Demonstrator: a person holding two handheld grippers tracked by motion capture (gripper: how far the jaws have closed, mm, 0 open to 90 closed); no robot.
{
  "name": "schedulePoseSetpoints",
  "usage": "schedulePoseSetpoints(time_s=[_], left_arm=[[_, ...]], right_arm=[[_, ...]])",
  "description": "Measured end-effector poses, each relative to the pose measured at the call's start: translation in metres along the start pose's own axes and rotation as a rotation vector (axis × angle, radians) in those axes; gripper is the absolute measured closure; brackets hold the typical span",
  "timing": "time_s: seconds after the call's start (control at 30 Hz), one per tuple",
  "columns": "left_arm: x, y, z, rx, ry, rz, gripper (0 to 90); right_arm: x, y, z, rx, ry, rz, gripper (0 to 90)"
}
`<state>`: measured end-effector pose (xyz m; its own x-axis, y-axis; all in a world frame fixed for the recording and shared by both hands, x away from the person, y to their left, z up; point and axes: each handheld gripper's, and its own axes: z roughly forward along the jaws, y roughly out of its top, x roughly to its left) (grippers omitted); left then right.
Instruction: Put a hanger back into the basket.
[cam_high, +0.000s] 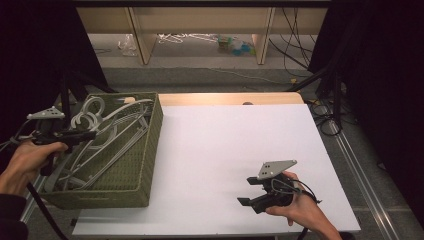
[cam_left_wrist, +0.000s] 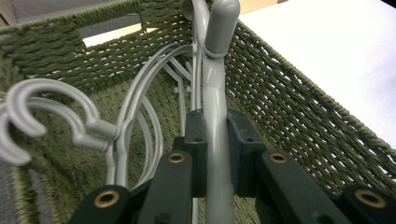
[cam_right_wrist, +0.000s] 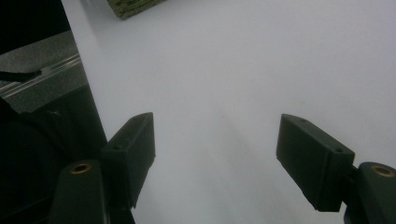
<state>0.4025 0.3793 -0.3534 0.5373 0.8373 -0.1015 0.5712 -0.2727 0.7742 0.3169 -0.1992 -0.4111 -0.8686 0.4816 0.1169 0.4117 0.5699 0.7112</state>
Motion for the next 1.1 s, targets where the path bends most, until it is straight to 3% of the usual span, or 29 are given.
schedulePoseSetpoints(time_s=[0.2, 0.4, 0.5, 0.6, 0.63, 0.67, 0.73, 1.1], left_arm=[[-0.001, -0.005, 0.014, 0.045, 0.007, 0.0, 79.2], [0.003, -0.019, 0.033, 0.066, 0.011, -0.068, 79.0], [0.005, -0.02, 0.034, 0.065, 0.015, -0.074, 78.9], [0.007, -0.021, 0.034, 0.065, 0.047, -0.089, 78.3], [0.008, -0.022, 0.033, 0.092, 0.058, -0.069, 77.9], [0.009, -0.022, 0.033, 0.119, 0.081, -0.074, 77.9], [0.011, -0.022, 0.034, 0.125, 0.133, -0.076, 77.3], [0.014, -0.025, 0.04, 0.143, 0.233, -0.092, 72.5]], right_arm=[[-0.001, 0.0, 0.001, 0.008, 0.001, -0.002, 29.0], [-0.001, -0.001, 0.001, 0.008, -0.001, -0.002, 29.0], [-0.001, 0.0, 0.001, 0.008, -0.001, 0.0, 29.0], [-0.002, -0.001, 0.001, 0.008, 0.0, 0.0, 29.0], [-0.002, -0.001, 0.001, 0.007, 0.0, -0.001, 29.0], [-0.002, -0.001, 0.001, 0.007, 0.0, -0.001, 29.0], [-0.001, -0.001, 0.0, 0.005, -0.002, -0.001, 29.0], [-0.002, -0.001, 0.001, 0.007, 0.002, 0.001, 29.0]])
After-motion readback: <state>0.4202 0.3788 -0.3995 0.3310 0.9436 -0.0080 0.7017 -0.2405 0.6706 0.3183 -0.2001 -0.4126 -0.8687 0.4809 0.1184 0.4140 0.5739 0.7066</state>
